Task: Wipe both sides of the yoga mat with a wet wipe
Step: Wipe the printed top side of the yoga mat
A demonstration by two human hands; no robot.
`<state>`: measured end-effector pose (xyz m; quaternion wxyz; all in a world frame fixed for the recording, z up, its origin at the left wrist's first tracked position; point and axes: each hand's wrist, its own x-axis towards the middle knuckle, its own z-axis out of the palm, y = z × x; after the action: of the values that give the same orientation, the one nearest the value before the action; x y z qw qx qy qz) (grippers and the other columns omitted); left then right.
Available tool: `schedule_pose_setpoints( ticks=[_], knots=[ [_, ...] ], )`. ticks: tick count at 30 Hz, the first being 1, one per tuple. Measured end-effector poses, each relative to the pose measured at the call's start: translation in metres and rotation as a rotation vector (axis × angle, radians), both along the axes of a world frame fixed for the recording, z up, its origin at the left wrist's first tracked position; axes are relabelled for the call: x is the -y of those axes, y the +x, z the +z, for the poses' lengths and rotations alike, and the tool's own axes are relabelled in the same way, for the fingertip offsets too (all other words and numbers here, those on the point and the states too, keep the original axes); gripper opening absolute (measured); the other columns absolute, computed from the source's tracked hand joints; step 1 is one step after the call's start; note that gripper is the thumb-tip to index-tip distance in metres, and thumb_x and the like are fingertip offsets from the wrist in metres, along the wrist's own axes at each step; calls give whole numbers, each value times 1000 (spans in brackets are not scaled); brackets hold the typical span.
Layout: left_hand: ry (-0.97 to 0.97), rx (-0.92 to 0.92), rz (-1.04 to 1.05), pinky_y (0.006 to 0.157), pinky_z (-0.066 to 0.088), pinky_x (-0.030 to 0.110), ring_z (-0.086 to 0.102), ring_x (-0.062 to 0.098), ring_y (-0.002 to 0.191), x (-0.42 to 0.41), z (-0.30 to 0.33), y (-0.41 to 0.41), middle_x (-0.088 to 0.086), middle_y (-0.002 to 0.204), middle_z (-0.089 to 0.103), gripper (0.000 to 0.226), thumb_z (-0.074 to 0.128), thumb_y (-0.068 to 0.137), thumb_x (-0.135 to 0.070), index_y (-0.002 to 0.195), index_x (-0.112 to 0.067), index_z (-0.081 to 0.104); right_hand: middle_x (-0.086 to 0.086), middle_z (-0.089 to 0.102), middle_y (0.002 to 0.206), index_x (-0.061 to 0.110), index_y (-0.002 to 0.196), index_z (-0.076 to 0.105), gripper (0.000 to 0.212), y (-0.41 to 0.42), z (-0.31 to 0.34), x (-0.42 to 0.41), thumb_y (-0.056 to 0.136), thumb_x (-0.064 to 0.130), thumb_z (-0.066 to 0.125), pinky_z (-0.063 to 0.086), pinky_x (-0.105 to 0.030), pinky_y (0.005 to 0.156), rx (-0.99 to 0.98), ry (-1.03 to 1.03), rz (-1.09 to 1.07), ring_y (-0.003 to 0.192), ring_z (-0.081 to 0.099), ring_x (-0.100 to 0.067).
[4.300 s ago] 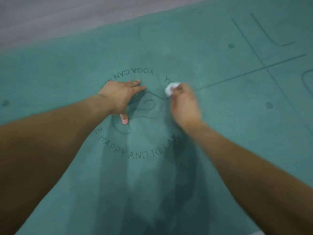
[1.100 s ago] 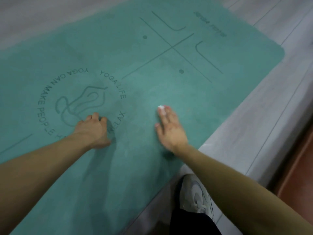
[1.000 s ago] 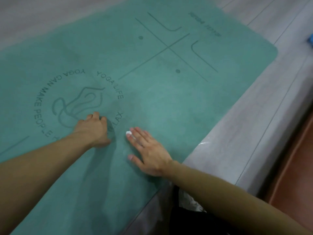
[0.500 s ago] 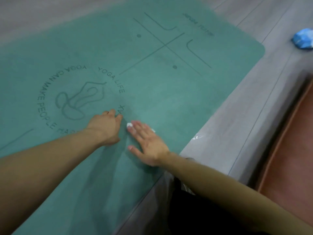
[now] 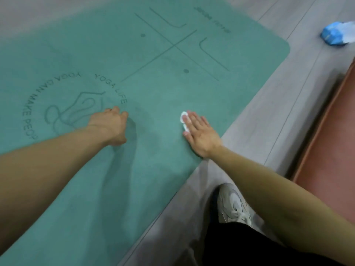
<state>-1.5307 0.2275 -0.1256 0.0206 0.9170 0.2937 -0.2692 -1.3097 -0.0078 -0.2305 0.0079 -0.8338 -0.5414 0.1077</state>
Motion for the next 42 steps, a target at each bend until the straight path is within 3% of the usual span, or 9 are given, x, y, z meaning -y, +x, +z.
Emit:
schedule_pose_setpoints(
  ticks=[5,13,19,22,26,29,36,38,42],
  knots=[
    [15,-22,46,98,52,46,52,31,130,-2,-4,8,9,133,47,69,74,82,-47,140,-21,45,-2,-4,177,22,169,1,73,77,14,6,107,60,13,-2,-41,132,-102,-45,-408,162,-8,-17],
    [-29,-6,14,103,49,49,46,32,136,32,-6,68,10,143,44,89,75,80,-69,146,-20,40,1,12,176,23,169,16,65,-63,-3,26,112,47,39,9,-43,132,-147,60,685,163,5,-19],
    [-152,44,-159,122,34,49,25,30,156,75,-16,103,9,172,13,117,71,80,-74,166,-25,10,3,-5,177,29,168,-4,75,141,16,54,105,67,3,4,-43,132,14,-62,-177,162,-9,-12],
    [-152,7,-210,128,22,46,9,26,161,81,-28,105,6,175,-7,127,70,77,-78,166,-31,-8,1,-9,176,24,169,-4,81,144,14,53,104,71,7,-1,-40,132,-54,4,-308,161,-13,-13],
    [-106,-36,-204,129,13,51,-11,29,161,69,-35,124,8,172,-25,146,70,65,-89,161,-34,-24,-3,7,177,16,169,13,82,20,0,60,106,57,48,13,-48,131,-165,173,315,163,0,-20],
    [-100,-126,-181,129,9,56,-20,31,159,68,-38,140,10,168,-32,159,74,55,-90,158,-33,-32,-2,8,176,19,169,14,75,11,-1,65,109,53,45,11,-45,132,-167,124,586,163,3,-19],
    [-70,-117,-288,129,12,53,-13,31,161,77,-43,135,11,171,-26,146,73,68,-83,160,-33,-29,2,-8,177,25,168,-4,84,206,13,57,101,74,2,-1,-41,132,-25,-6,-398,162,-11,-13],
    [-75,-136,-299,129,12,52,-13,31,161,77,-42,136,12,170,-27,144,72,70,-82,160,-32,-28,-1,-10,176,20,169,-3,85,163,10,52,105,72,17,2,-43,132,-56,71,-297,161,-13,-15],
    [-62,-165,-298,128,15,51,-12,33,160,79,-39,142,13,170,-27,147,75,69,-81,161,-29,-28,-6,-2,177,14,169,5,87,24,10,79,107,60,44,7,-47,132,-140,85,419,163,-5,-21]
  ],
)
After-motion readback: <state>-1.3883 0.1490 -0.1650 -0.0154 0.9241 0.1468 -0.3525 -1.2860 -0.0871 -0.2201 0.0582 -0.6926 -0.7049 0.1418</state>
